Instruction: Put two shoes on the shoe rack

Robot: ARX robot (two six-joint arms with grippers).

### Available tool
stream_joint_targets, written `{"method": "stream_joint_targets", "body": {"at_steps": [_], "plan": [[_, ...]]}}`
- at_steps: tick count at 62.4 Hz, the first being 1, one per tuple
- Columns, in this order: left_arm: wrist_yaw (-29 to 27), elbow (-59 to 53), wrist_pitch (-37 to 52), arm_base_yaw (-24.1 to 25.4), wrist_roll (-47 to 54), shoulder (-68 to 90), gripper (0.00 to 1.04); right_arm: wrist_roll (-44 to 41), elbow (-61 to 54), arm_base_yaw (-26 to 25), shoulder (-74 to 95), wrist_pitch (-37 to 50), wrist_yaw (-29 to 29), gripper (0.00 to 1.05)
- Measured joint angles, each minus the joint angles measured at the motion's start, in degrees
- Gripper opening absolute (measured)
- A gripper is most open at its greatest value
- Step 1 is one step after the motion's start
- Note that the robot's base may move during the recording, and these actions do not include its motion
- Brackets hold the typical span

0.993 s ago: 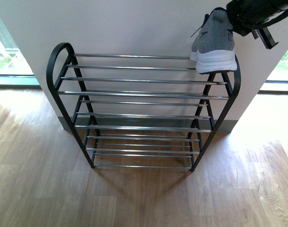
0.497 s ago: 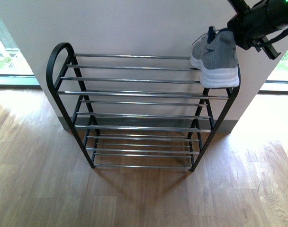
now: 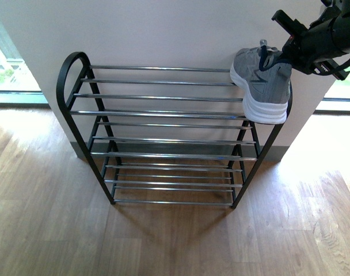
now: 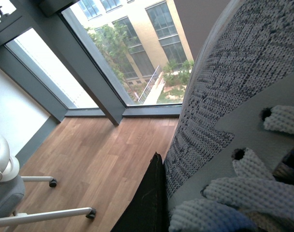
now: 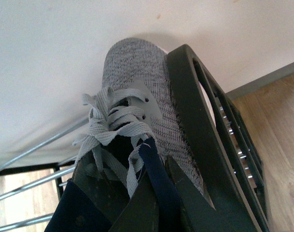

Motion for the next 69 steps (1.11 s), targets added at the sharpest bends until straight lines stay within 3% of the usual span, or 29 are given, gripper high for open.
{"method": "stream_joint_targets", "body": {"at_steps": [4,18,28,34,36,38,41,47,60,69], "plan": [[0.02,0.00,0.00,0.00,0.02,0.00,0.02,-1.44,-0.02,0.00,0.07,-0.46,-0.46,0.02],[0.02,0.00,0.00,0.00,0.02,0.00,0.02,-2.93,-0.55,-0.55,-0.39,-1.44,-0.37,0.58],[0.02,0.00,0.00,0.00,0.02,0.00,0.02,-3.21,-2.36,-1.90,-9.09,-10.38,-3.91,0.97],[0.02,0.00,0.00,0.00,0.02,0.00,0.02,-3.45,-2.29,-2.25,-12.83,-11.15,-3.93,0.95],[-0.02,0.00,0.00,0.00,0.02,0.00,0.02,-7.19,-5.60,-2.14,-13.03,-1.53,0.04,0.90],[-0.02,0.00,0.00,0.00,0.02,0.00,0.02,-14.88,-12.26,-1.95,-13.53,15.17,5.79,0.82],[0.09,0.00,0.00,0.00,0.00,0.00,0.02,-23.32,-23.43,-2.32,-15.06,33.81,6.69,0.69],[0.00,0.00,0.00,0.00,0.02,0.00,0.02,-31.30,-39.23,-3.06,-22.32,52.48,6.19,0.46],[0.02,0.00,0.00,0.00,0.02,0.00,0.02,-34.01,-56.41,-3.39,-35.67,58.18,6.19,0.04],[0.02,0.00,0.00,0.00,0.02,0.00,0.02,-34.67,-63.12,-3.41,-40.76,58.64,6.21,0.01]]}}
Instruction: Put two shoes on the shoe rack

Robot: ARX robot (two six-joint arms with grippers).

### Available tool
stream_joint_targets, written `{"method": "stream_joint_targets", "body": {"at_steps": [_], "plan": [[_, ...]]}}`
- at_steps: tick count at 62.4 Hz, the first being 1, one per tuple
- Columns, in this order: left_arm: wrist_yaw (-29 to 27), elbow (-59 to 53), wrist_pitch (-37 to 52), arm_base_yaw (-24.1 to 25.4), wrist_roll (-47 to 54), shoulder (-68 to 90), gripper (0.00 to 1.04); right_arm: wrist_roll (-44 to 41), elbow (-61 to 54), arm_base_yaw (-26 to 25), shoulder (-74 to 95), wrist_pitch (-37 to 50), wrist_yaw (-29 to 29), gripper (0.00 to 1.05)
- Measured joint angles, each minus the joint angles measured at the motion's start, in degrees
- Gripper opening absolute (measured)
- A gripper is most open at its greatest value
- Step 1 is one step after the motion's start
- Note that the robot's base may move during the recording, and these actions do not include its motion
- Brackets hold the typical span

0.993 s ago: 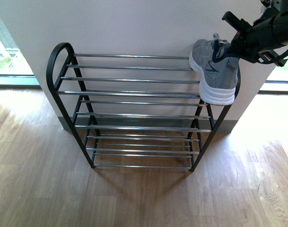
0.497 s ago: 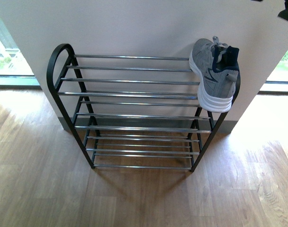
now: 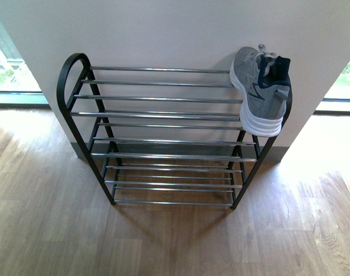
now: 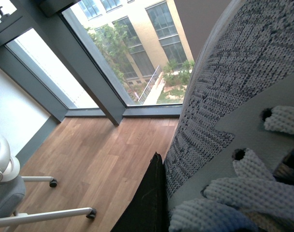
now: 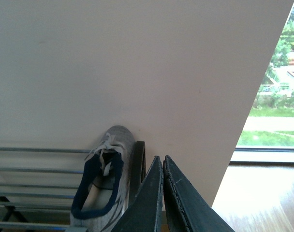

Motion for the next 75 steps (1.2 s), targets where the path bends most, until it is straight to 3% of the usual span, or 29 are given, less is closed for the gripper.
{"method": "stream_joint_targets", "body": {"at_steps": [38,75], "plan": [[0.00,0.00,0.00,0.00,-0.02,0.00,0.02,-0.09,-17.77,0.00,-25.59,-7.43,0.00,0.01],[0.00,0.00,0.00,0.00,-0.02,0.00,0.02,-0.24,-23.30,0.00,-54.90,-30.36,0.00,0.01]]}}
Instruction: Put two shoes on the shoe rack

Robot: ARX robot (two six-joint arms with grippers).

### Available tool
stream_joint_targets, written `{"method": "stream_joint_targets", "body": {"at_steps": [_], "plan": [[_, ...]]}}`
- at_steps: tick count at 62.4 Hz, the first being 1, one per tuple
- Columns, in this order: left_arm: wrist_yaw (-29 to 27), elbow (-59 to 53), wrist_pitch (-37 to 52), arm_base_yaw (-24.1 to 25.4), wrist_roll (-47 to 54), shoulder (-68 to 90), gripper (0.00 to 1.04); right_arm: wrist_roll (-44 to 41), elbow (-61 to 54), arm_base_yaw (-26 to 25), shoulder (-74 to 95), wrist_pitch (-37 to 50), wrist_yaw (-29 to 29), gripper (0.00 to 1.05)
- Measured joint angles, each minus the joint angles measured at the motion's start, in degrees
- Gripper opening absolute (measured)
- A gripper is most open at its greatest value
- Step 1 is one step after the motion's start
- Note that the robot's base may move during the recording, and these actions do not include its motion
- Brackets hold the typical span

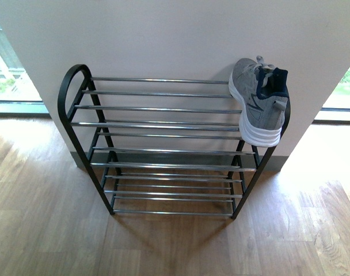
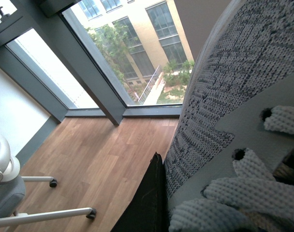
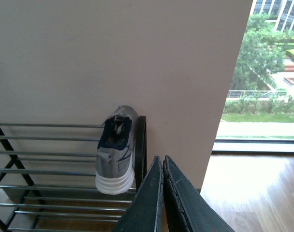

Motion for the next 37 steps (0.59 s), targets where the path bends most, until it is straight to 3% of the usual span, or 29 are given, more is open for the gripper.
{"method": "stream_joint_targets", "body": {"at_steps": [37], "plan": [[0.00,0.00,0.00,0.00,0.02,0.00,0.02,0.00,-0.07,0.00,-18.08,-16.94,0.00,0.01]]}}
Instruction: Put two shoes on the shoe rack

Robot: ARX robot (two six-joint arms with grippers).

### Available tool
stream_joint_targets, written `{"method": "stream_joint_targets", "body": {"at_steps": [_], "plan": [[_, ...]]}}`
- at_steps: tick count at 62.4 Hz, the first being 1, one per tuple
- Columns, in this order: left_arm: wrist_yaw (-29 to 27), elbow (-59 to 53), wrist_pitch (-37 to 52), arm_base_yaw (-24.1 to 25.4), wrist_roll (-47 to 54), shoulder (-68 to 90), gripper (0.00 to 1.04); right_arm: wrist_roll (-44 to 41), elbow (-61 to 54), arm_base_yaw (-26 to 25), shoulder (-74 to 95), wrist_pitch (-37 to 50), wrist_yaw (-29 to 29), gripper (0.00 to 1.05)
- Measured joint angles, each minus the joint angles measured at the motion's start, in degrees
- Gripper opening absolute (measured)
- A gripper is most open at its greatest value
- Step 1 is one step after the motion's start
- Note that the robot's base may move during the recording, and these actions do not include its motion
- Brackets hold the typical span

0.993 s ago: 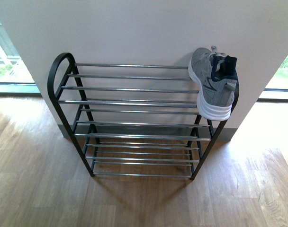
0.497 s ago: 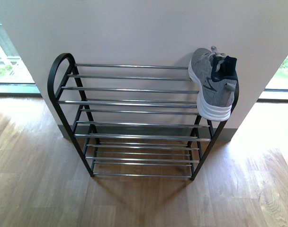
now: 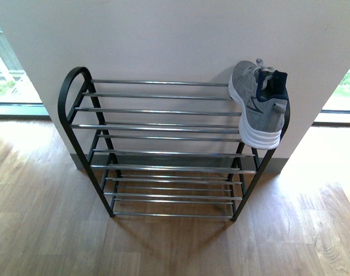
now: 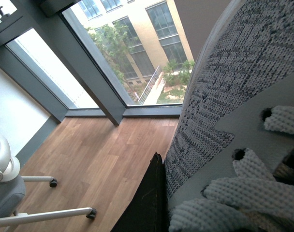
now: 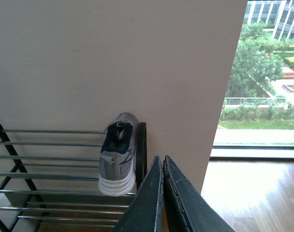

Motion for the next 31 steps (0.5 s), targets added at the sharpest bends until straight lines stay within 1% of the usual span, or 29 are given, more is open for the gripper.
{"method": "stream_joint_targets", "body": {"at_steps": [31], "plan": [[0.00,0.00,0.00,0.00,0.00,0.00,0.02,0.00,0.00,0.00,-8.68,-8.61,0.00,0.01]]}}
